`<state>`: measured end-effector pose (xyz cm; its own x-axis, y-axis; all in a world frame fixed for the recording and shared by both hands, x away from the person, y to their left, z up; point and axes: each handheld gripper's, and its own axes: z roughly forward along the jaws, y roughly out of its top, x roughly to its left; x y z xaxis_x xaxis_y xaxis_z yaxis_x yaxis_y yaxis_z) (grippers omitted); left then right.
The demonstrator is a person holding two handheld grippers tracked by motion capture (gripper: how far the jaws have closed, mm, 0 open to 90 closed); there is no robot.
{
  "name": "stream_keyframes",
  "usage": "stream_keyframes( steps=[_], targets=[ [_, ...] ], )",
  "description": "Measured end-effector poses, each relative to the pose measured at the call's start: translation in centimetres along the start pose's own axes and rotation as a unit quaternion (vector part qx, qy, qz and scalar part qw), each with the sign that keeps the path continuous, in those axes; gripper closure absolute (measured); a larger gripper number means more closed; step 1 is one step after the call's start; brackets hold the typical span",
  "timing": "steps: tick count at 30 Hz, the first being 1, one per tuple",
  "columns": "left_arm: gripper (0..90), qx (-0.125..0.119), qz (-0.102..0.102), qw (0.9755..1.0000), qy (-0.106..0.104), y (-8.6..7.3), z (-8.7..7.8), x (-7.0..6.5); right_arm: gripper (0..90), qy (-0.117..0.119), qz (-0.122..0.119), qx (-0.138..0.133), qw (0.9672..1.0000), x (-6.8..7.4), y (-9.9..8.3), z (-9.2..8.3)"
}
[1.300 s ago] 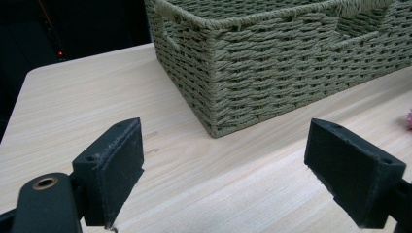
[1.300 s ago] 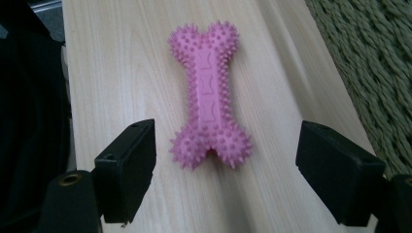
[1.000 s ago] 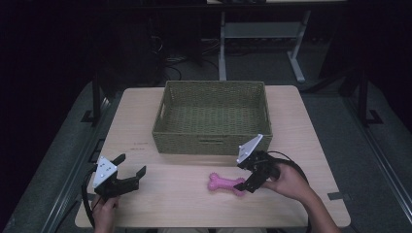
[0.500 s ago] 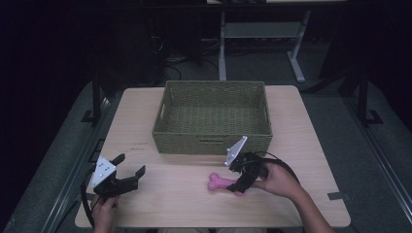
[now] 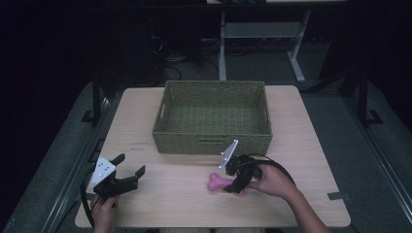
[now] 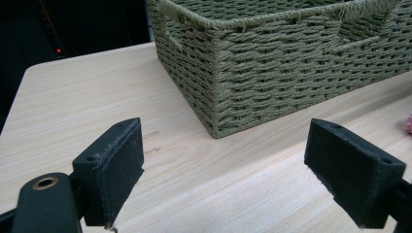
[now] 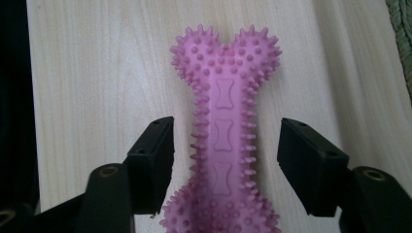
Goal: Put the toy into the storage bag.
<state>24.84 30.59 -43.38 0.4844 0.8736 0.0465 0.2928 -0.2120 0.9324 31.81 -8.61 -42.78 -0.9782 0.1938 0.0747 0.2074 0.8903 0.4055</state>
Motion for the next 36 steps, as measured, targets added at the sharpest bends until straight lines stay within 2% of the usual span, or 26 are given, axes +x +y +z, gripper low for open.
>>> stream_keyframes(
  steps=[6,12,36],
  targets=[
    [13.8,0.0,-0.002,1.0,0.0,0.0,0.0,0.0,41.2,-0.007,-0.008,0.003,0.9999,0.2,0.3,0.2],
    [13.9,-0.001,-0.003,1.0,0.0,0.0,-0.1,0.1,44.6,-0.003,-0.017,0.013,0.9998,0.4,0.5,0.7],
    [13.8,-0.001,-0.003,1.0,-0.001,0.0,0.0,0.1,51.7,-0.01,-0.027,0.027,0.9992,0.2,0.6,1.4]
  ],
)
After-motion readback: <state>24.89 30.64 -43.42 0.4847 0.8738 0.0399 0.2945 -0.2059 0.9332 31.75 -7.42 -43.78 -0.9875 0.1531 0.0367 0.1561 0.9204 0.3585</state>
